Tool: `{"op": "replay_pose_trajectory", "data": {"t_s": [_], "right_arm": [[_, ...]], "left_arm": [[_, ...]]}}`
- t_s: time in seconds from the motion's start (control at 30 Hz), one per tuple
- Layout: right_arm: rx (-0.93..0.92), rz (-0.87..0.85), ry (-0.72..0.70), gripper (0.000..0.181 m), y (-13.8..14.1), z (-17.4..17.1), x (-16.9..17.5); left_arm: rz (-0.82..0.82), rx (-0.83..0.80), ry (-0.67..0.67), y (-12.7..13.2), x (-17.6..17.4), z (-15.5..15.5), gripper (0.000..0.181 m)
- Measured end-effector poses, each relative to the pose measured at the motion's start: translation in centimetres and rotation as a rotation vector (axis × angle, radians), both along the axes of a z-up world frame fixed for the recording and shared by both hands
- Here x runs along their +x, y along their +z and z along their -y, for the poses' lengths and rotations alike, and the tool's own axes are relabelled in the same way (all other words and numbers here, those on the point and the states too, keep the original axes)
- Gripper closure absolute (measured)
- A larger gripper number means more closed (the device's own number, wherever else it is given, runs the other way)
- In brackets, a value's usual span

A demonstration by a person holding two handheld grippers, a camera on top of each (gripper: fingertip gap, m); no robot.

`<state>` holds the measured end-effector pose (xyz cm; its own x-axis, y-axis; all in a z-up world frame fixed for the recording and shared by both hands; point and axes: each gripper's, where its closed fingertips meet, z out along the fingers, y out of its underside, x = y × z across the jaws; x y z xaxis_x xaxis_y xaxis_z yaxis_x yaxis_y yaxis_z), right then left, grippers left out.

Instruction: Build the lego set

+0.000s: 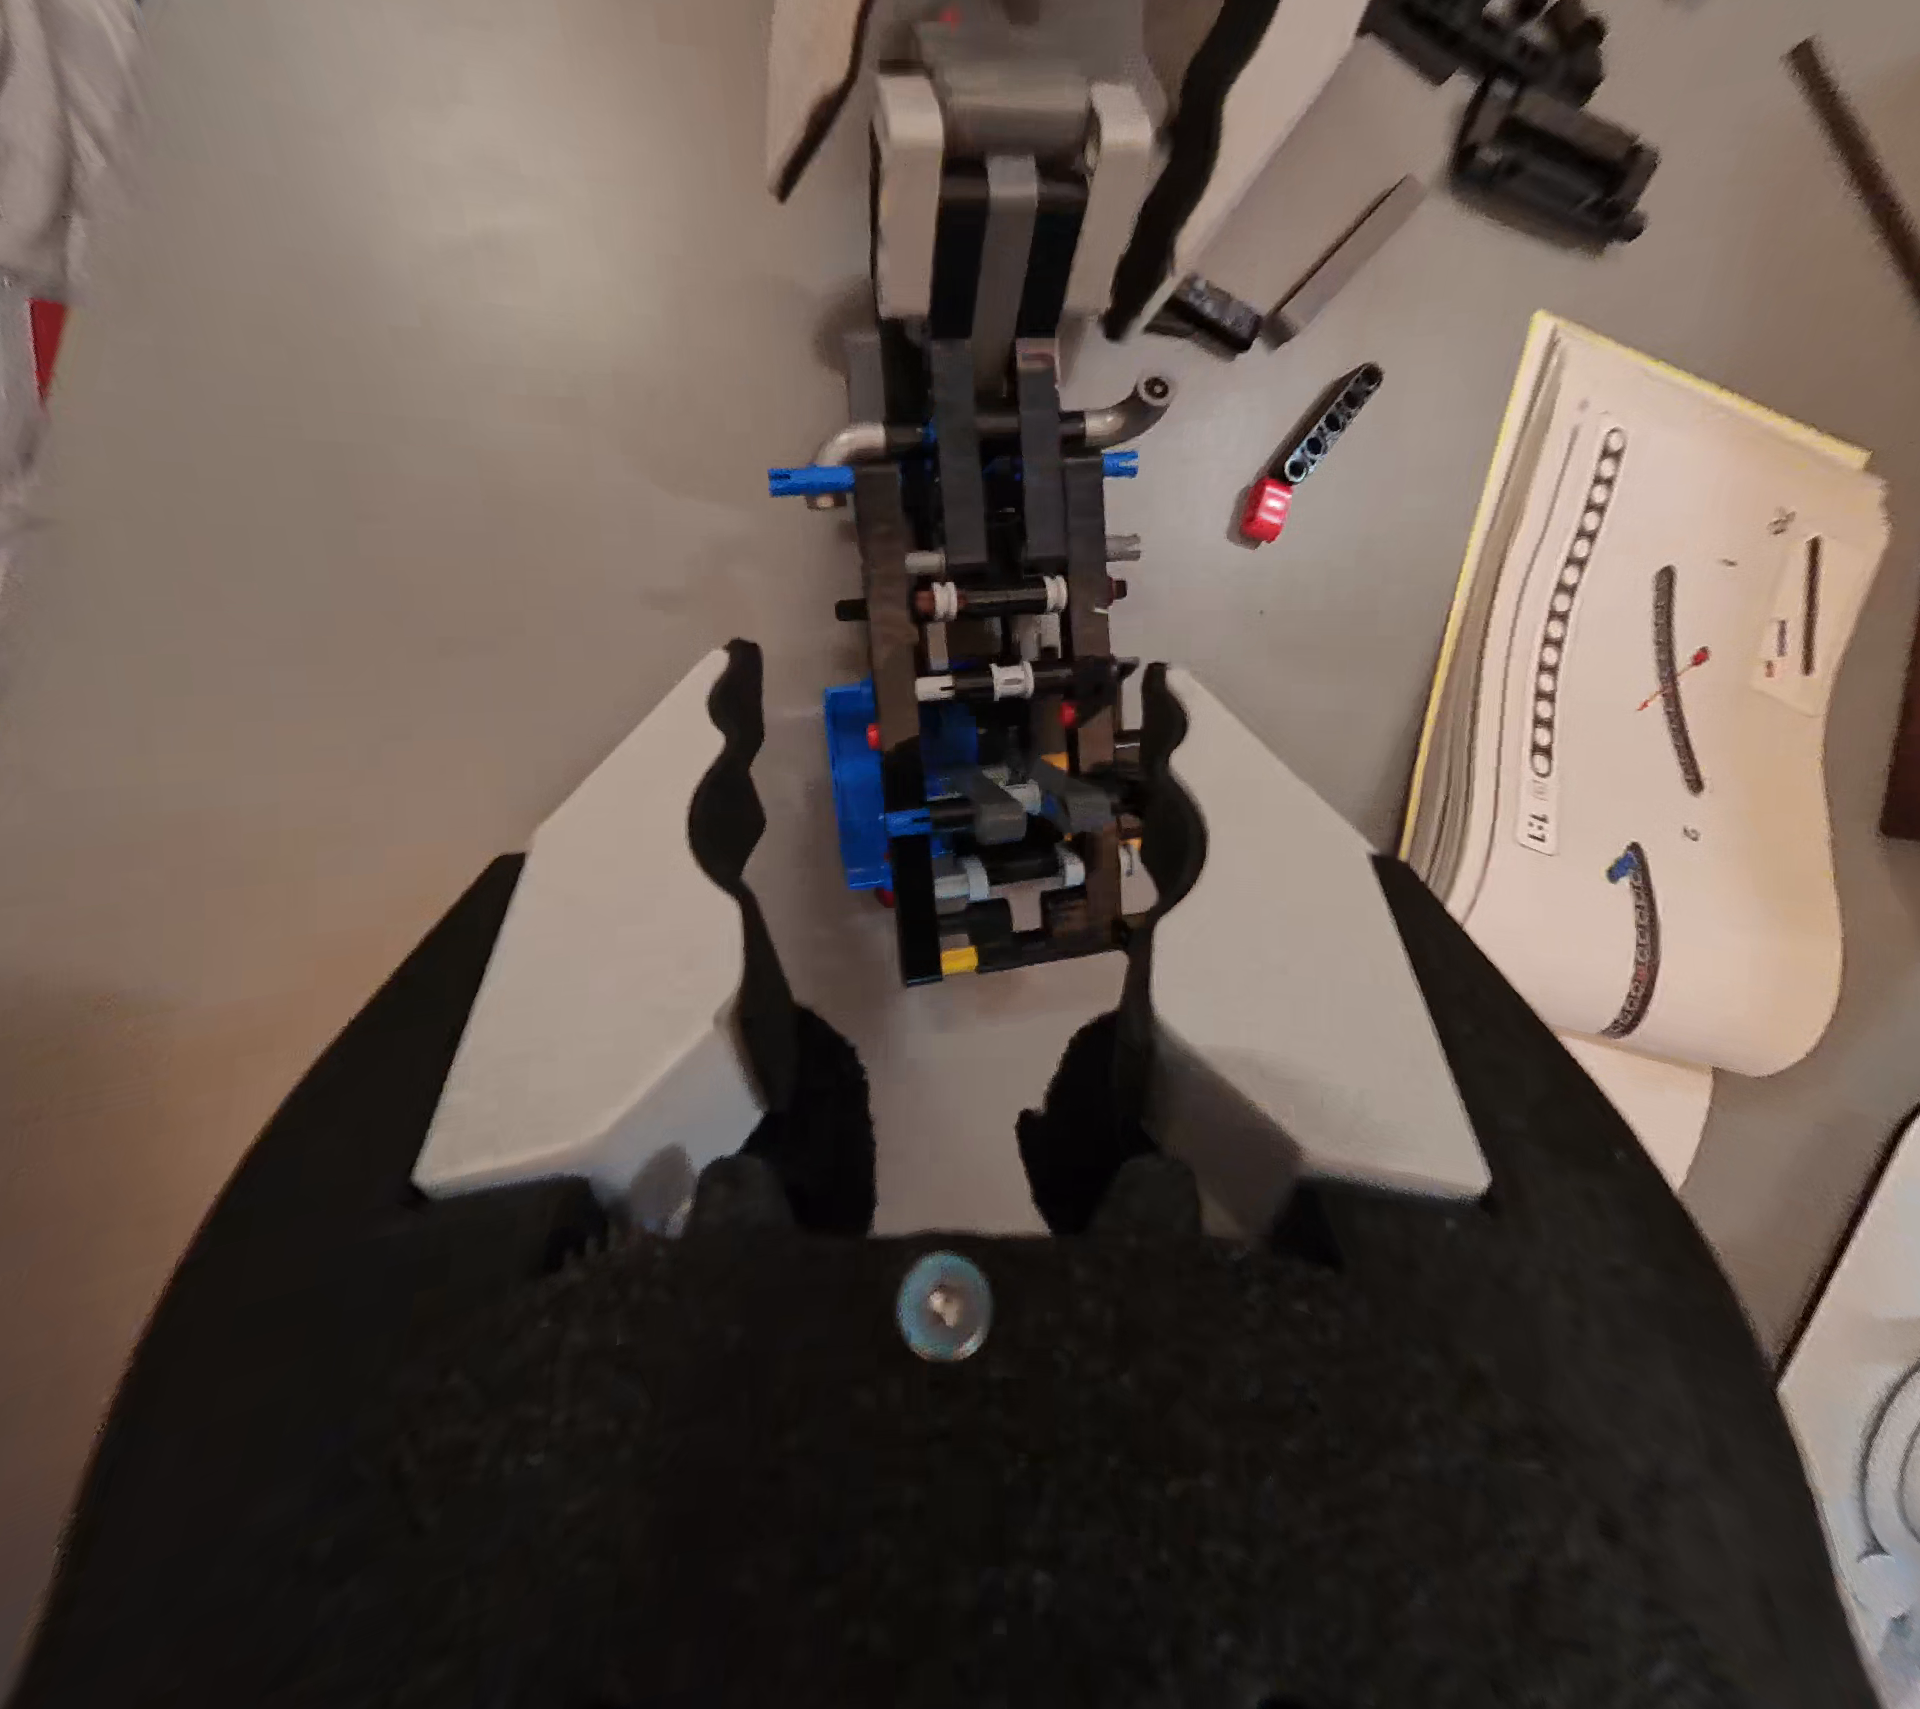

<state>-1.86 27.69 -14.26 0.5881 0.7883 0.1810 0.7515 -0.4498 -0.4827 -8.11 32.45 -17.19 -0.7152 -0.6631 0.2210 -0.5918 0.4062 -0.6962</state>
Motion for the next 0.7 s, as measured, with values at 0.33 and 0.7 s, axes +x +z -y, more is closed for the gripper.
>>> {"op": "replay_pose_trajectory", "data": {"t_s": [0.33, 0.7], "right_arm": [[-0.213, 0.004, 0.008, 0.127, -2.0, -1.2, 0.7], [-0.228, -0.007, -0.015, 0.128, -2.0, -0.7, 0.2]], "left_arm": [[0.167, 0.034, 0.098, -0.1, 2.0, 0.0, 0.136], [0.172, 0.050, 0.137, -0.2, 1.7, 0.5, 0.139]]}}
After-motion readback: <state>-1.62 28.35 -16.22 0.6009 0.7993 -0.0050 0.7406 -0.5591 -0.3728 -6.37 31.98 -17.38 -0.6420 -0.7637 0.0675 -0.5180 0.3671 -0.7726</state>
